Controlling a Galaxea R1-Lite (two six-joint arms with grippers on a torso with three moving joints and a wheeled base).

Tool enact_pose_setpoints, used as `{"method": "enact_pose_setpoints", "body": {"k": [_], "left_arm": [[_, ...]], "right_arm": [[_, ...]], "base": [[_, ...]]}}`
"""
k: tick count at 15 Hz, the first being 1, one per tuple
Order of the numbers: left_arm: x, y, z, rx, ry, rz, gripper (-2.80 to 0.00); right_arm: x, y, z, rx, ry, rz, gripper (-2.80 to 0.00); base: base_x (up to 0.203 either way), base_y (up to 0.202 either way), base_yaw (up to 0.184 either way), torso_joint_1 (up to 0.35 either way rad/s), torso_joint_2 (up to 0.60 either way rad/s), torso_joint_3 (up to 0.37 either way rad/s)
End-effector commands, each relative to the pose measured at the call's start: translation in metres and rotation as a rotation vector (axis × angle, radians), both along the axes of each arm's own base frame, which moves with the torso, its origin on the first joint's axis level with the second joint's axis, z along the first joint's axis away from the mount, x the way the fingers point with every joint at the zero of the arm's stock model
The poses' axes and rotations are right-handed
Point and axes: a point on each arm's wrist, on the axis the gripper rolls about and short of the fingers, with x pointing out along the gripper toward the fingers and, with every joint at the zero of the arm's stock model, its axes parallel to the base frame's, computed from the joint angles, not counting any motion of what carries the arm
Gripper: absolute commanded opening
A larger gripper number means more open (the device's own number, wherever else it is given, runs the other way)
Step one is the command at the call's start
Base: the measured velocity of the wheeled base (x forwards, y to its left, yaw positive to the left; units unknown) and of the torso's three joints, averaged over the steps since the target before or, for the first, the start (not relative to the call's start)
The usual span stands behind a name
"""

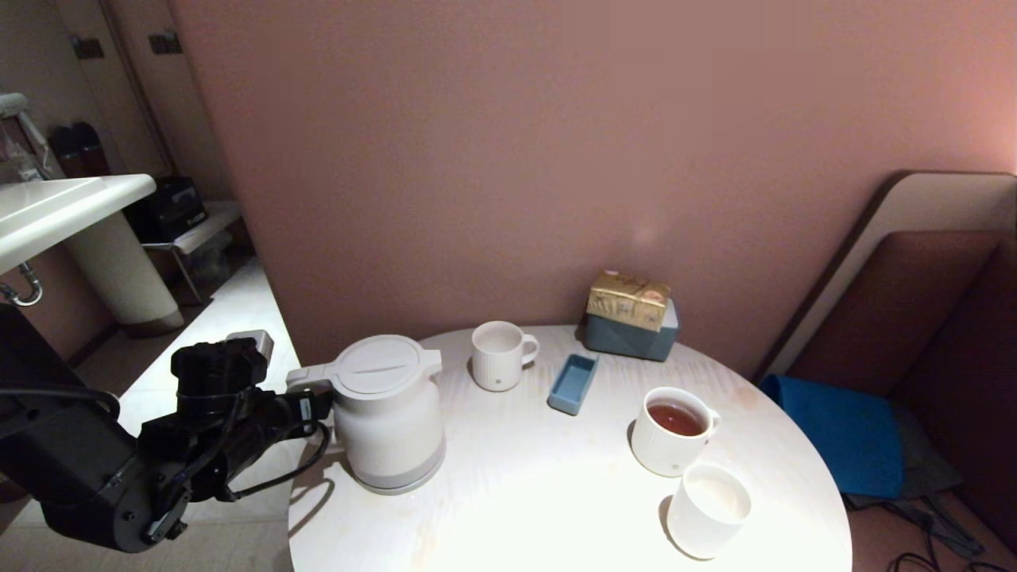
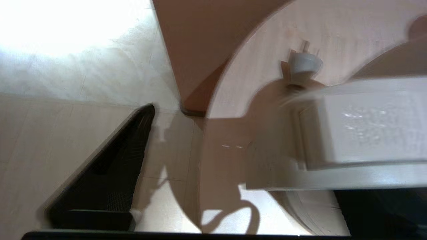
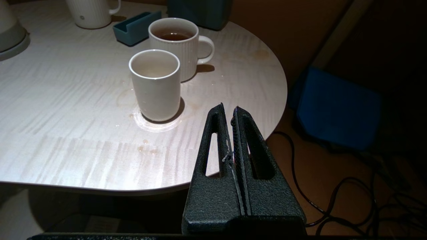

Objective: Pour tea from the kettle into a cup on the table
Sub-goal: Pick up the kettle

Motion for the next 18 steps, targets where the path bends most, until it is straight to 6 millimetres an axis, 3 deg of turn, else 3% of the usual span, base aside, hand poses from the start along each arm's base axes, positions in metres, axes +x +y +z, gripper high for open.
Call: {"method": "enact_pose_setpoints", "body": {"k": [1,14,18], "left_arm": [[-0.002,0.0,0.003,-0.002,-0.013,0.004,-2.8],[-0.003,-0.001,0.004,-0.012,-0.049,-0.002,-2.8],[-0.002,-0.002,0.02,-0.029,-0.108,-0.005,-2.8]], "right_arm": [[0.0,0.0,0.0,-0.001,0.001,0.002,-2.8],[0.0,0.0,0.0,-0.001,0.001,0.002,-2.8],[0.0,0.0,0.0,-0.001,0.001,0.002,-2.8]], "base": [[0.0,0.0,0.0,0.0,0.0,0.0],[0.0,0.0,0.0,0.0,0.0,0.0],[0.0,0.0,0.0,0.0,0.0,0.0]]}}
